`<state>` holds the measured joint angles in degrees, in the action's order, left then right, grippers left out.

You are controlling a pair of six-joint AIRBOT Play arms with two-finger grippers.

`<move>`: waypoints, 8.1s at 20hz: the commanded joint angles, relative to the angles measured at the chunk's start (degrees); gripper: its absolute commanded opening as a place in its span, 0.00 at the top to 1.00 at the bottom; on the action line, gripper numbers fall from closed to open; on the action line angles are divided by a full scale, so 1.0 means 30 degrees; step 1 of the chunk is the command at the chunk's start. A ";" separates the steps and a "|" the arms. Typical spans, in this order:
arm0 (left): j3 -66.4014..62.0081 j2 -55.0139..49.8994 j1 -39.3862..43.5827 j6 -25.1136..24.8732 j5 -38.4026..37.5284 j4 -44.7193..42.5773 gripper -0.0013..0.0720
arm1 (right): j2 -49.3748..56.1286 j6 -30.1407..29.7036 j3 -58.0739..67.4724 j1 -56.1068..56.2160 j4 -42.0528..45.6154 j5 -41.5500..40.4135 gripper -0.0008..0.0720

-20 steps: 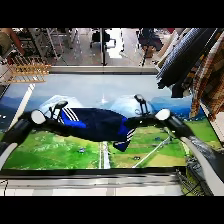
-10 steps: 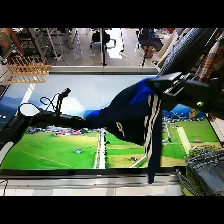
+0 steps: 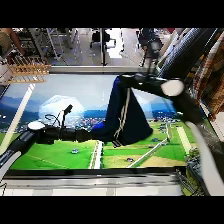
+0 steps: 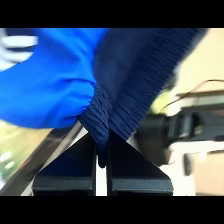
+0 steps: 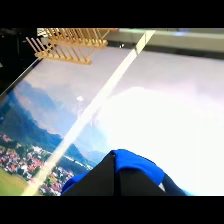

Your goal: Fold the clothes and pants, and hang the long-sleeved shirts on hangers.

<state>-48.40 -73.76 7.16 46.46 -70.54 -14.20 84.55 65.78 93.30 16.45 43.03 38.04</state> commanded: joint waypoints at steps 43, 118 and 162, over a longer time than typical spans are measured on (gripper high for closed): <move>0.0612 -0.0772 -0.8619 -0.0058 0.1173 0.8306 0.97 | -0.6929 0.3060 -0.1100 -0.2120 1.3027 0.7337 0.97; -0.5865 1.2590 -1.0054 0.3534 0.3293 1.2284 0.97 | -1.4688 0.5559 0.3381 -0.3453 1.0244 0.3599 0.97; -0.9959 -1.0295 -0.8990 0.7548 -0.9850 -1.5395 0.37 | -0.5158 0.5406 -1.6065 0.3891 0.4437 1.6786 0.22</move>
<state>-78.26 -104.75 -19.53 67.61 -98.91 -59.29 72.90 81.78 46.17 32.29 56.16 90.83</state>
